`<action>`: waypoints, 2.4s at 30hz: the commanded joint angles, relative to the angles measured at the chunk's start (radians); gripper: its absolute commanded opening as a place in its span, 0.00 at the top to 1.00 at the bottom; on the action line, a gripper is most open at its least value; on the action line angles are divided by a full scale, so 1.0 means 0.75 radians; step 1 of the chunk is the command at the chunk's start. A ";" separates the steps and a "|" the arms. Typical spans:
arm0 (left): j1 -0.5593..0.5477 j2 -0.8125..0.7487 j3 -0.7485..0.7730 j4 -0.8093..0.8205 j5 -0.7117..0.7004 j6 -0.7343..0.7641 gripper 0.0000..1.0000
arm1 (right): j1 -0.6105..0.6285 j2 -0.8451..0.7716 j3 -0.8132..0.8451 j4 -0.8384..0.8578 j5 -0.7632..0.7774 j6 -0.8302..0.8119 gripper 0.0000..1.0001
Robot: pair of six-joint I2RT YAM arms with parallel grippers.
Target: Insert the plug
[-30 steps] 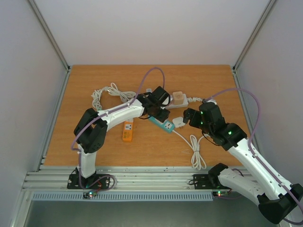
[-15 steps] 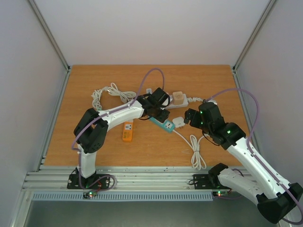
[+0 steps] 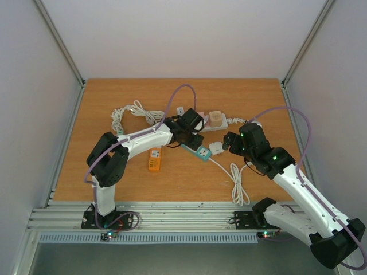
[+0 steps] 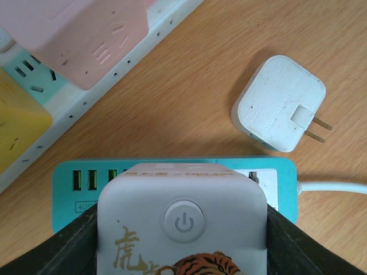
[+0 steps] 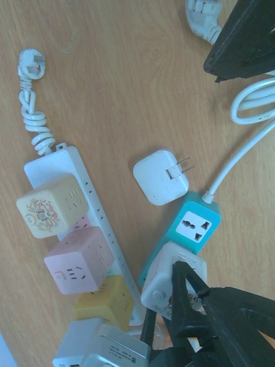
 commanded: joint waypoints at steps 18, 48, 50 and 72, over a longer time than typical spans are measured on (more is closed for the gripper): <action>-0.022 0.091 -0.069 -0.112 -0.084 -0.008 0.62 | -0.020 -0.027 -0.014 -0.014 0.063 0.027 0.02; -0.033 0.368 -0.104 -0.382 -0.131 -0.087 0.73 | -0.020 0.009 0.036 -0.078 0.036 0.021 0.02; -0.032 0.359 -0.109 -0.412 -0.148 -0.074 0.74 | -0.020 0.012 0.040 -0.084 0.036 0.023 0.01; 0.044 0.104 -0.418 -0.224 -0.149 -0.151 0.64 | -0.020 0.255 0.090 0.013 -0.158 0.012 0.02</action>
